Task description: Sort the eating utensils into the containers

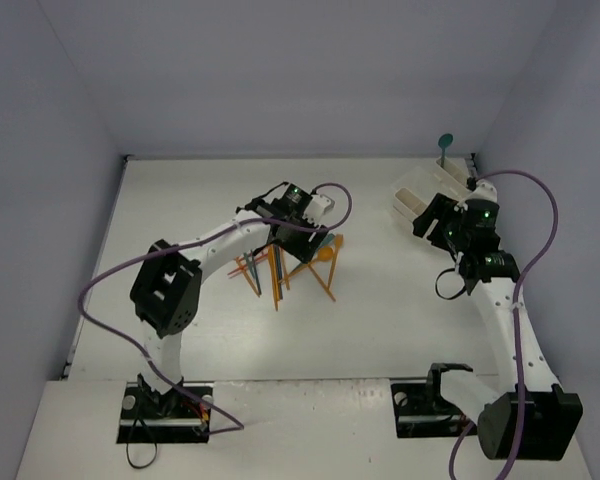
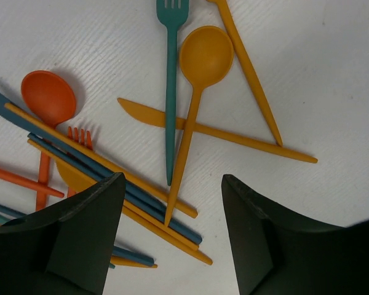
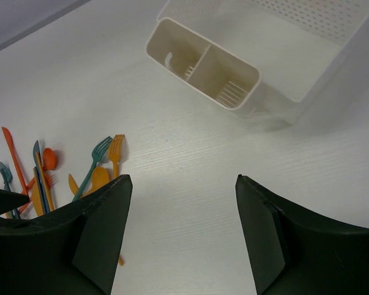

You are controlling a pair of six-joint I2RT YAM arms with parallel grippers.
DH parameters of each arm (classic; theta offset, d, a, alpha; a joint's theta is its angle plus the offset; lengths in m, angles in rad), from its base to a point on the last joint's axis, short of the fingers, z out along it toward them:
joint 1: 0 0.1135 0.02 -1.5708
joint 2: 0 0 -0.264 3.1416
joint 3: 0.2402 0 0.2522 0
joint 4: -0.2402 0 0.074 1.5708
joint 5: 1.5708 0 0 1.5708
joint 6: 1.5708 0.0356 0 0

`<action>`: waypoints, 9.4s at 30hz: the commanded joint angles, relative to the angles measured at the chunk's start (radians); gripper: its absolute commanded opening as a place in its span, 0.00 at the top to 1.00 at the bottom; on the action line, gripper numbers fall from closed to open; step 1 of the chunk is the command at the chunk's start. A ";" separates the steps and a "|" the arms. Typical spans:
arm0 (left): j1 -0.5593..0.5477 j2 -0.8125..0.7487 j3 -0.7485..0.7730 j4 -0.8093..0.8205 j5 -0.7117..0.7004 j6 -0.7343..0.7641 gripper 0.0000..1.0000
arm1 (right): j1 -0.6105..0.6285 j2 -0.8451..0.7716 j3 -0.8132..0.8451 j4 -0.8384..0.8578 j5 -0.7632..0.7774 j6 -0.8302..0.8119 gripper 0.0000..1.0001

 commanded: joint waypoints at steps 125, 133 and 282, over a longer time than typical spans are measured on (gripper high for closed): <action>-0.172 -0.455 -0.344 0.440 -0.209 0.033 0.61 | 0.411 0.293 0.348 0.084 -0.110 -0.128 1.00; -0.163 -0.540 -0.394 0.392 -0.412 -0.061 0.28 | 0.365 0.241 0.459 0.072 0.241 -0.346 1.00; 0.199 -0.286 -0.638 0.104 -0.383 -0.808 0.96 | 0.124 0.010 0.015 0.157 -0.066 -0.139 0.41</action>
